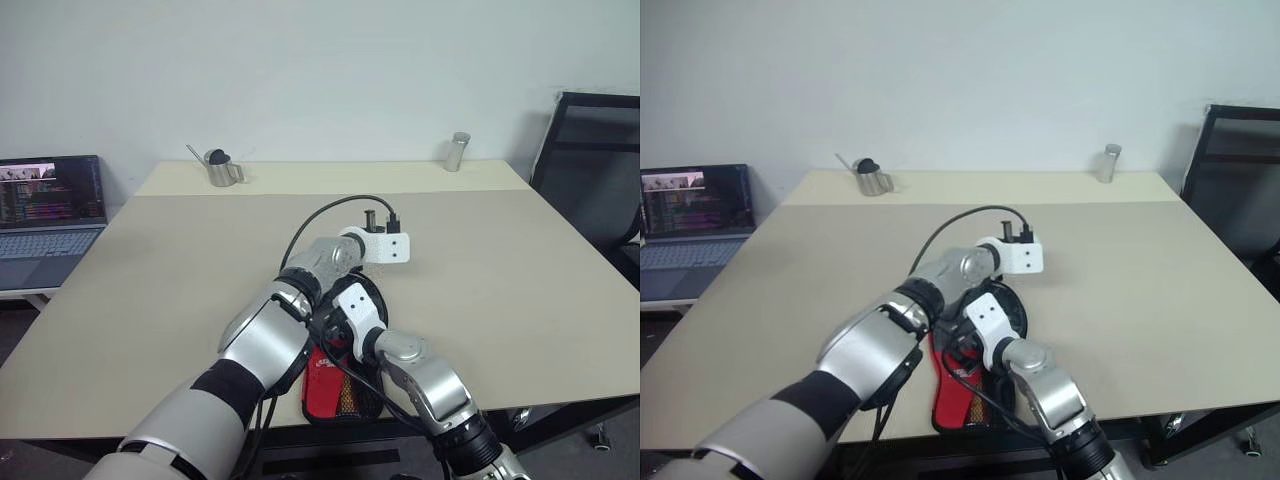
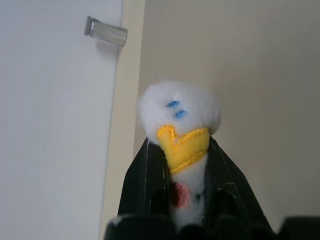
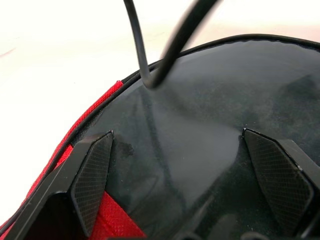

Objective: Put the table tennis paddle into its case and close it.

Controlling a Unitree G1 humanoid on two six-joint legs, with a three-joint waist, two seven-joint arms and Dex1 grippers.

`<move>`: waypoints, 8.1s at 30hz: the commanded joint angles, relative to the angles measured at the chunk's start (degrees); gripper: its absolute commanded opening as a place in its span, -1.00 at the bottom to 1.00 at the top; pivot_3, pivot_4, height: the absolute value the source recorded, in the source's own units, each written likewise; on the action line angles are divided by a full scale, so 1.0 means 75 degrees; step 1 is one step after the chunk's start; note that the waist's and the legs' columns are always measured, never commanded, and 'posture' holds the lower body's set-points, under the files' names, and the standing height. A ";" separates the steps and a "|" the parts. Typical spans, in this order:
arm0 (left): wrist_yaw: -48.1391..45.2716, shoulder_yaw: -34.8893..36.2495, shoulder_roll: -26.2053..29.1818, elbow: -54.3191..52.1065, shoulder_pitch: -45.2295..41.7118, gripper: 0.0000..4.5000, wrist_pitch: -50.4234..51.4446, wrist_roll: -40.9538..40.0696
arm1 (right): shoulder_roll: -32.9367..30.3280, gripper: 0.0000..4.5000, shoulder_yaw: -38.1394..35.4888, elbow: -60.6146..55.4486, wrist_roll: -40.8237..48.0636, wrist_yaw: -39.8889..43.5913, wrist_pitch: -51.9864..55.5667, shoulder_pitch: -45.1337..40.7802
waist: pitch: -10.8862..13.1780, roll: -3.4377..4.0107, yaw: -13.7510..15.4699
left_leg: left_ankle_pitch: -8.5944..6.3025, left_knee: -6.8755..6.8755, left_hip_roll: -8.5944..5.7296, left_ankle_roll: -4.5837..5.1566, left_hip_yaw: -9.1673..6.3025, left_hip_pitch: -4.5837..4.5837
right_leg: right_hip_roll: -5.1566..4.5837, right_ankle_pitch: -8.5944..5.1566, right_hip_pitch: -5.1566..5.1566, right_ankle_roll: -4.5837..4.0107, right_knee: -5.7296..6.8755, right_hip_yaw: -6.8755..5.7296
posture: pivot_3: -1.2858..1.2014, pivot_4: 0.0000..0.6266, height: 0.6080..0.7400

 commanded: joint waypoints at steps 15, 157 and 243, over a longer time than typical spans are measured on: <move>-0.1568 0.0602 -0.0402 -0.0362 -0.0174 -0.08 -0.0389 -0.0756 | -0.0023 1.00 0.0386 0.0914 0.0018 0.0148 0.0755 0.0448 | -0.0012 0.0016 -0.0003 | 0.0000 -0.0001 0.0000 0.0001 0.0001 0.0001 | 0.0001 0.0000 0.0000 -0.0001 -0.0002 -0.0002 | 0.03 -0.52 1.00; -0.8150 0.1401 0.2169 -0.3704 0.4754 1.00 0.0953 -0.5454 | -0.2914 -0.92 -0.3635 -0.4702 0.2952 0.0346 0.4817 0.0854 | -0.0094 0.0189 0.0203 | 0.0004 0.0005 -0.0005 0.0014 -0.0013 0.0005 | -0.0014 -0.0004 0.0029 -0.0037 -0.0034 0.0001 | 0.03 -0.52 1.00; -0.6701 0.4126 0.3721 -1.0938 0.7963 1.00 0.4314 -0.7734 | -0.4999 0.99 -0.2474 -0.0545 0.3899 0.4136 -0.0973 -0.0537 | 0.0108 0.0226 0.0080 | -0.0008 -0.0121 0.0007 0.0002 -0.0137 -0.0136 | -0.0179 0.0046 0.0072 0.0057 -0.0342 -0.0522 | 0.03 -0.52 1.00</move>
